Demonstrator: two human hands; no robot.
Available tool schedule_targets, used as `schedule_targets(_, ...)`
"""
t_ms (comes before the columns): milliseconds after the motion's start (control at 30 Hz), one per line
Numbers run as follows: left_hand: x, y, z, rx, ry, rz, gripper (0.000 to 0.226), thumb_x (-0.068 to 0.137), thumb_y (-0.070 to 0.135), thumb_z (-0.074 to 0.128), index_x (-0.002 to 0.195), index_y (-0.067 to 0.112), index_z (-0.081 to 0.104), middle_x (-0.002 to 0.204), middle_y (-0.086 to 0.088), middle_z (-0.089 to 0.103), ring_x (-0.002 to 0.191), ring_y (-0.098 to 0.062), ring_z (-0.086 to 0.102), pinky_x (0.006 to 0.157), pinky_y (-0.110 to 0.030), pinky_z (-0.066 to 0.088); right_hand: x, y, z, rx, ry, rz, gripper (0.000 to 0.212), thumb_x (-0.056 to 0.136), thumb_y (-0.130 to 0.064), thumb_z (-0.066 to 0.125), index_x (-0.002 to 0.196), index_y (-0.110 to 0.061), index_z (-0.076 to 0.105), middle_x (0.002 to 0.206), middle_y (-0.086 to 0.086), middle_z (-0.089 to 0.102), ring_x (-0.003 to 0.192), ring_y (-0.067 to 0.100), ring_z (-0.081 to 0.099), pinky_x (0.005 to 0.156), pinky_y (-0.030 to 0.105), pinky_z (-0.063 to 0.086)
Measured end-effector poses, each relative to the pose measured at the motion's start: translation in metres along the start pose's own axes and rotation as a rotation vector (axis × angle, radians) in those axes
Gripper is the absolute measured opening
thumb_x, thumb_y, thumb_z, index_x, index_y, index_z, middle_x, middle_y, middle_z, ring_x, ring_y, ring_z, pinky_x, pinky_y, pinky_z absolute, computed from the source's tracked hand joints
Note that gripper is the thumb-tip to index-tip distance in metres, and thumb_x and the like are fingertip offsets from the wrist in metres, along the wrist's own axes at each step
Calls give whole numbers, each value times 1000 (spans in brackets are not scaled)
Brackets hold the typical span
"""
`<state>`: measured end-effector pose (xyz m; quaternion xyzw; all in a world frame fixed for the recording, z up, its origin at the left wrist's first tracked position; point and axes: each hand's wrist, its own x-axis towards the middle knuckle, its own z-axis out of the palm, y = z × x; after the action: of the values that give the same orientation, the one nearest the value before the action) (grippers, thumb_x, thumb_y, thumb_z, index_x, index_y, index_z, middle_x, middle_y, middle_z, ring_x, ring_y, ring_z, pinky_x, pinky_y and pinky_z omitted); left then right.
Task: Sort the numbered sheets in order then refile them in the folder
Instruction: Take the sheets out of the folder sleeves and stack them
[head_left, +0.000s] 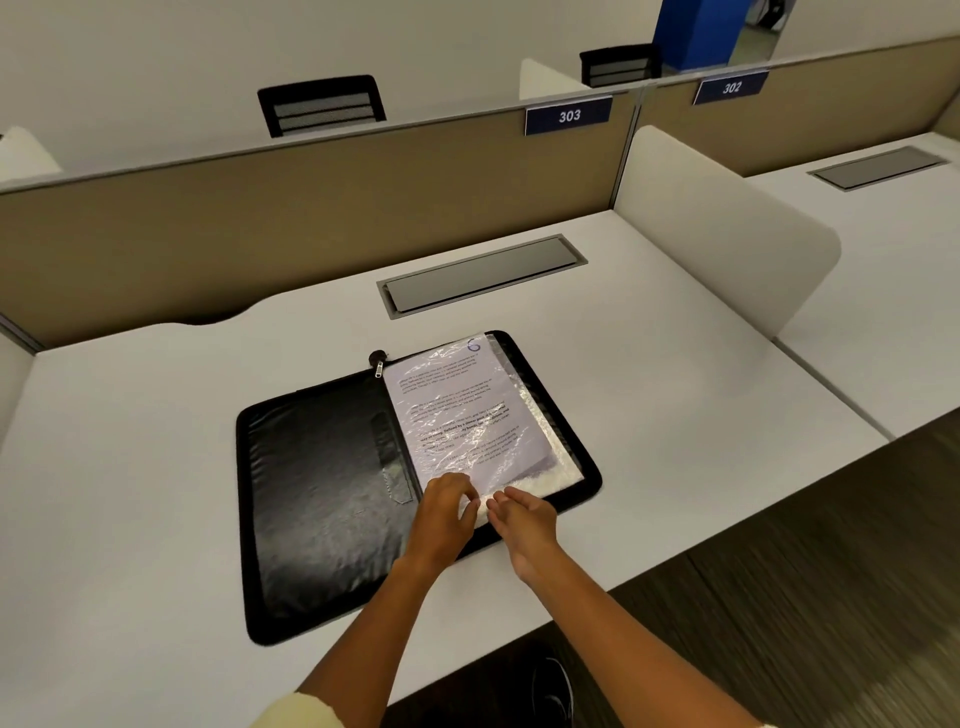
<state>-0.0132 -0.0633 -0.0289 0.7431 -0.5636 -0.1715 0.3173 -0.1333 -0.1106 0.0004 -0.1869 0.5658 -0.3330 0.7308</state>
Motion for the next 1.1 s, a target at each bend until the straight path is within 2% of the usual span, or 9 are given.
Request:
schedule_targets(100,-1,0,-1,-16,9,-30,1,90,16,65,92,16,65,102,2,63,99,-12,52,85,-13,39,6,2,2,13,35,14,38,90,12,61,128,6,58,109,17,66,102,30,69,88,34,56)
schedule_targets(200,-3,0,-1,-22,17,-59,2,91,16,66,93,16,66,107,1,64,101,-7,49,83,-2,32,12,5,3,25,105,0,39,89,11,63,127,3,59,108,16,68,96,26,69,83,31,56)
schedule_targets(300,-4,0,-3,-25,18,-49,4,91,17,65,95,15,66,111,0,63,102,-4,45,84,3,28,16,6,5,-39,235,-27,28,87,6,64,115,1,67,94,11,68,85,23,67,71,28,54)
schedule_targets(400,-4,1,-5,-38,15,-36,6,92,18,66,96,14,67,114,-1,63,105,-3,45,90,-5,34,16,3,9,-63,246,14,16,85,5,65,99,2,70,82,10,64,71,19,61,60,26,49)
schedule_targets(600,-6,-4,-7,-59,-73,-70,12,93,17,65,103,16,70,138,-4,54,132,-18,44,102,-10,23,27,-7,12,-72,277,78,27,72,9,77,97,2,71,94,19,71,88,29,71,78,35,60)
schedule_targets(667,-8,-8,-7,-65,-90,-81,12,93,16,65,104,19,70,143,-5,50,137,-20,40,108,-20,25,30,-8,10,-75,263,65,23,72,9,78,93,1,73,90,20,72,81,28,72,76,36,62)
schedule_targets(767,-11,-14,-7,-67,-91,-112,15,93,16,65,106,21,68,149,-4,43,141,-20,35,111,-23,22,30,-9,8,-59,243,31,19,76,6,78,91,-3,72,87,20,73,71,25,70,71,34,62)
schedule_targets(933,-14,-20,-8,-80,-37,-115,19,92,16,66,110,21,67,152,-6,40,142,-23,34,116,-35,30,33,-10,9,-50,141,1,8,81,8,73,88,5,72,80,19,71,72,25,67,80,37,61)
schedule_targets(1100,-13,-19,-7,-18,-56,-138,34,98,17,58,131,23,57,155,-1,36,146,-20,27,115,-26,17,32,-14,9,-127,48,-12,13,84,-4,77,84,2,65,80,16,67,71,23,66,75,33,61)
